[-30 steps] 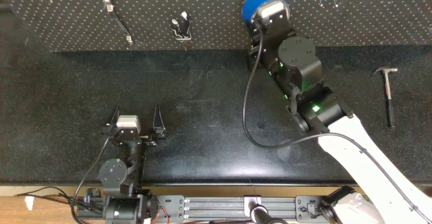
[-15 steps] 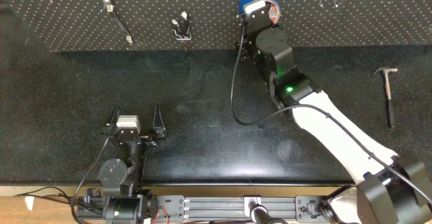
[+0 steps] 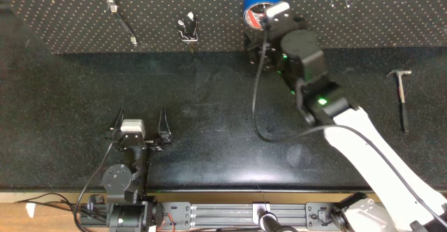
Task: Place Tools Onto Pegboard
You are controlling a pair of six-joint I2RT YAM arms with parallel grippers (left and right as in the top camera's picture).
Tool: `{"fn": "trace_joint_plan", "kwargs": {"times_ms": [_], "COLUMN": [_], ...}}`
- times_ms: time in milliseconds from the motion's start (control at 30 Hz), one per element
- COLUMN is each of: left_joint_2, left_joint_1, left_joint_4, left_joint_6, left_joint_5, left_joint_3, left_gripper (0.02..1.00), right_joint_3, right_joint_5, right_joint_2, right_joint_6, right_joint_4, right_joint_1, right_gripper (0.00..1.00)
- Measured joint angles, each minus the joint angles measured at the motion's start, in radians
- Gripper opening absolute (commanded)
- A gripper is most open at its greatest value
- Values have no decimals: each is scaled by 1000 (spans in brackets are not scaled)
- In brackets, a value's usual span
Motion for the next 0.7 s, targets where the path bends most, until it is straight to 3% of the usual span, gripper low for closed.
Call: {"fn": "trace_joint_plan", "kwargs": {"times_ms": [200,367,700], "left_joint_2": [0,0,0], "left_joint_1": [0,0,0], "left_joint_4": [0,0,0], "left_joint_6": [0,0,0], "left_joint_5": [0,0,0], "left_joint_3": [0,0,0], "left_gripper": [996,996,996], "right_joint_3": [2,2,2], "right_joint_5": [-8,-10,-10], "right_joint_2": [-146,-158,-116], "right_joint_6": [0,0,-139], "right_joint_4": [-449,-791,-997], "right_joint_1": [-171,-389,-885], "right_gripper": [932,934,934]}}
